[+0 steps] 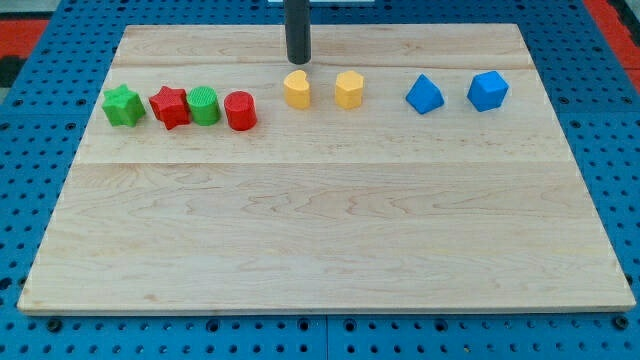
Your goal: Move your arm to the top centre of the board
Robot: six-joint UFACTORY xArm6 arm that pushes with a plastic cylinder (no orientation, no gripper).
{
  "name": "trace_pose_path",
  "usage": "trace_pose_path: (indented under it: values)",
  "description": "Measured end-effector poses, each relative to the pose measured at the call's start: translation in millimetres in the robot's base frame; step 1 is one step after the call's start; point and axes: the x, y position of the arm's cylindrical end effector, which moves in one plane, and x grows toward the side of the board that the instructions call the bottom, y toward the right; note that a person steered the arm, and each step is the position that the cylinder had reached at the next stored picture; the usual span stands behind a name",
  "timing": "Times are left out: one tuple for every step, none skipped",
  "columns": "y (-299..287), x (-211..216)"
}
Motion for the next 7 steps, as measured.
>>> trace_pose_path:
  values:
    - [-7.1,1.0]
    - [-5.8,1.0]
    - [6.7,2.9]
    - [-19.1,2.9]
    - [-30.6,2.9]
    - [-30.7,-1.0]
    - [14.6,-6.4]
